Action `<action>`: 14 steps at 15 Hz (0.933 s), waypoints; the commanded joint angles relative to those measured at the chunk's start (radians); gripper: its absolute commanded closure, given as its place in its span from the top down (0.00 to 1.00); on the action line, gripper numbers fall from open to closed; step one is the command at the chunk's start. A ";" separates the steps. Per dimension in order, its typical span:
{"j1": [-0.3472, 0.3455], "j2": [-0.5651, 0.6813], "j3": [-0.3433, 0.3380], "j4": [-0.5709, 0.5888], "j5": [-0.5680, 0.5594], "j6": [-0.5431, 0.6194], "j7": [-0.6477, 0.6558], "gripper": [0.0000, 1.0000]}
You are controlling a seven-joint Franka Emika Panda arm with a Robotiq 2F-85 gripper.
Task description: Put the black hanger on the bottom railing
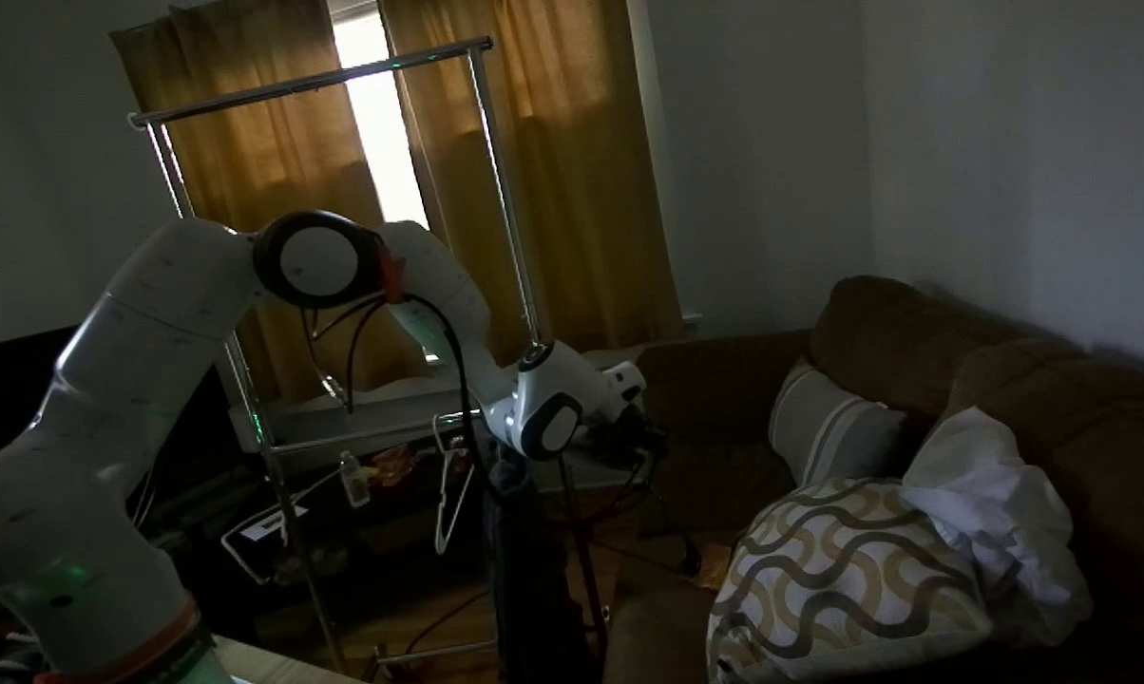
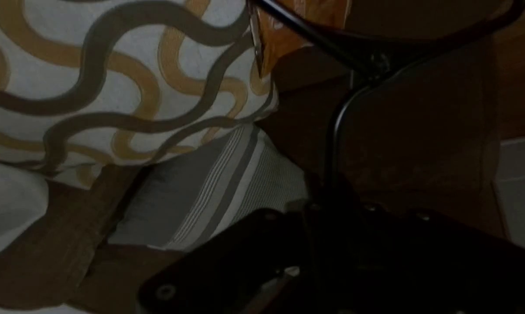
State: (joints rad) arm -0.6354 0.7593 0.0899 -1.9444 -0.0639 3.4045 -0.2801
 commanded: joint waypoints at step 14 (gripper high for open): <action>0.509 -0.380 -0.298 -0.524 0.220 0.475 0.062 0.02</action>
State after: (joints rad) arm -0.2042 0.4454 -0.1891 -2.3802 0.0742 3.8529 -0.2215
